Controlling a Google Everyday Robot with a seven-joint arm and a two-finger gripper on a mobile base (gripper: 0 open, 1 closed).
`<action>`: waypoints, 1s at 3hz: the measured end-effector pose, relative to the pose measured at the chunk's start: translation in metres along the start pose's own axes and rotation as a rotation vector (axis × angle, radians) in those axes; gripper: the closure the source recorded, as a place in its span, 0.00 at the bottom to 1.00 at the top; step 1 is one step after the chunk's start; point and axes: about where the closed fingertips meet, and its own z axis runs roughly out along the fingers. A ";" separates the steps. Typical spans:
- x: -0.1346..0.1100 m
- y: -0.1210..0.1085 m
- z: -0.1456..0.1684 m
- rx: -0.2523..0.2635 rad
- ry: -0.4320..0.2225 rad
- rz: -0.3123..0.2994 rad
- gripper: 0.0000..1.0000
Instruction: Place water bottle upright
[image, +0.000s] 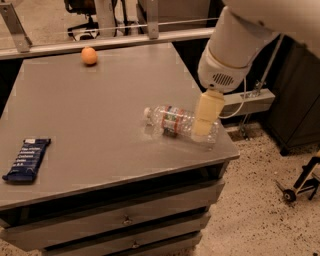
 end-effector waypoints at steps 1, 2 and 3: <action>-0.018 -0.007 0.032 -0.027 -0.010 0.012 0.00; -0.032 -0.011 0.054 -0.064 -0.031 0.030 0.00; -0.046 -0.011 0.072 -0.106 -0.044 0.054 0.01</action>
Offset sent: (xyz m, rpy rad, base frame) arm 0.0403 0.0457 -0.0547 0.0686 0.0755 -0.0100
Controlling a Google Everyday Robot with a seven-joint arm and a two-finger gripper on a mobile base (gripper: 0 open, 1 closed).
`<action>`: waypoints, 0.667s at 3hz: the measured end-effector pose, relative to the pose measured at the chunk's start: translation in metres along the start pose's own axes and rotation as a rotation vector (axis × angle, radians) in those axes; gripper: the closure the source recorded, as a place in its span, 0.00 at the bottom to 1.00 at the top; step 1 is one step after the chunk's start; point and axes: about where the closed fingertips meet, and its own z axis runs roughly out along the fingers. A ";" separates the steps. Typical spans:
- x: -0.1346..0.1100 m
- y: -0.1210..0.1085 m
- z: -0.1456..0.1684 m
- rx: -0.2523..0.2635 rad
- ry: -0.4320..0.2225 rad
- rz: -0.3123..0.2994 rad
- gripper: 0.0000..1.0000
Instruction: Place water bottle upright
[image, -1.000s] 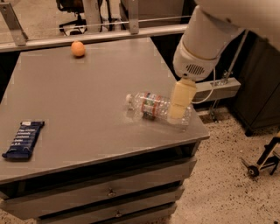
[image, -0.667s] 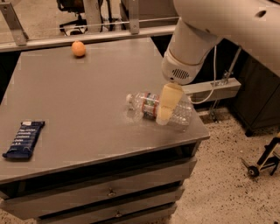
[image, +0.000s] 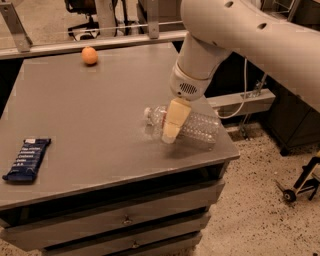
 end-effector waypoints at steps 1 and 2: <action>-0.011 0.000 0.016 -0.029 -0.001 0.017 0.30; -0.019 -0.002 0.019 -0.027 -0.007 0.021 0.54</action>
Offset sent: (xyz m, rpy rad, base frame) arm 0.0151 0.0297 -0.0135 0.0252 0.0266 -0.0218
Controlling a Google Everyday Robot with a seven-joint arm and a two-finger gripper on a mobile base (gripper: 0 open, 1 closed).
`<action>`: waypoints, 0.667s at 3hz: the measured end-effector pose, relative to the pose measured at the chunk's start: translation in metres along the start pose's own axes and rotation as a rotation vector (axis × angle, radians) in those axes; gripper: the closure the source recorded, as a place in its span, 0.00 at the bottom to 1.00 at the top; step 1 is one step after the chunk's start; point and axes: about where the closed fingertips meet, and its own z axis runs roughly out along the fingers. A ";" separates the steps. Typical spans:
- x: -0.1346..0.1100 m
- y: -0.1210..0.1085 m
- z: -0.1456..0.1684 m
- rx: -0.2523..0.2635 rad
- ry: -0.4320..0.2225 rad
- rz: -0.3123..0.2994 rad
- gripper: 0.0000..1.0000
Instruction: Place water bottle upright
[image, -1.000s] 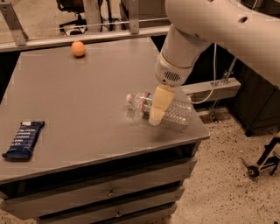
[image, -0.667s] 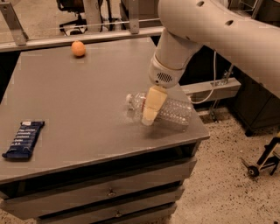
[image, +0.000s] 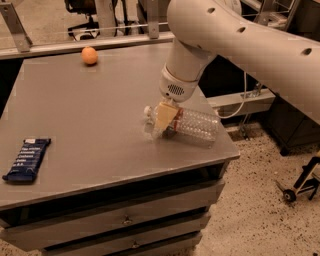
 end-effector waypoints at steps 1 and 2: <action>-0.011 -0.011 -0.010 0.012 -0.045 0.001 0.77; -0.026 -0.032 -0.035 0.029 -0.191 -0.008 0.99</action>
Offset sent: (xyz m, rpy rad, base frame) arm 0.0585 0.0036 0.1033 0.4097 -0.1775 0.0467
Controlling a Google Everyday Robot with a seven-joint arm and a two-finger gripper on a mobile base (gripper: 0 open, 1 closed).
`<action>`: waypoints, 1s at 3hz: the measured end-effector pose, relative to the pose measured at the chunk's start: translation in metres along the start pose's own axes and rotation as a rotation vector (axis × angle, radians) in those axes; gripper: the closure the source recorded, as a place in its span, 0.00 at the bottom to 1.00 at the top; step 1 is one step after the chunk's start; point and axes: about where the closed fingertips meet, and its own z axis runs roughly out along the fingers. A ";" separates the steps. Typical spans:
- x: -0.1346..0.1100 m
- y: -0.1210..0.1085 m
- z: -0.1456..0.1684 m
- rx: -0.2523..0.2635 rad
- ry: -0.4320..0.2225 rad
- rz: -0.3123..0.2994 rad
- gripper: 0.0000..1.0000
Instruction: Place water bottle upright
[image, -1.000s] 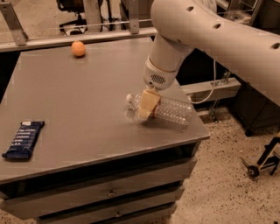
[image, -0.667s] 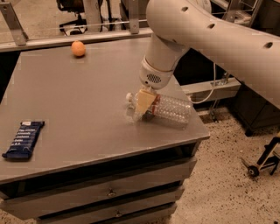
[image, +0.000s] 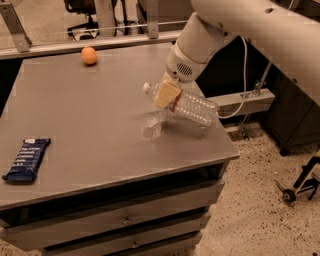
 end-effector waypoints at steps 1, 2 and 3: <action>-0.025 -0.023 -0.031 0.008 -0.227 -0.036 1.00; -0.051 -0.038 -0.072 0.013 -0.503 -0.105 1.00; -0.067 -0.043 -0.099 0.000 -0.752 -0.144 1.00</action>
Offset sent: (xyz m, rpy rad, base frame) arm 0.0326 -0.0084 0.1674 0.7881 -0.3465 0.2412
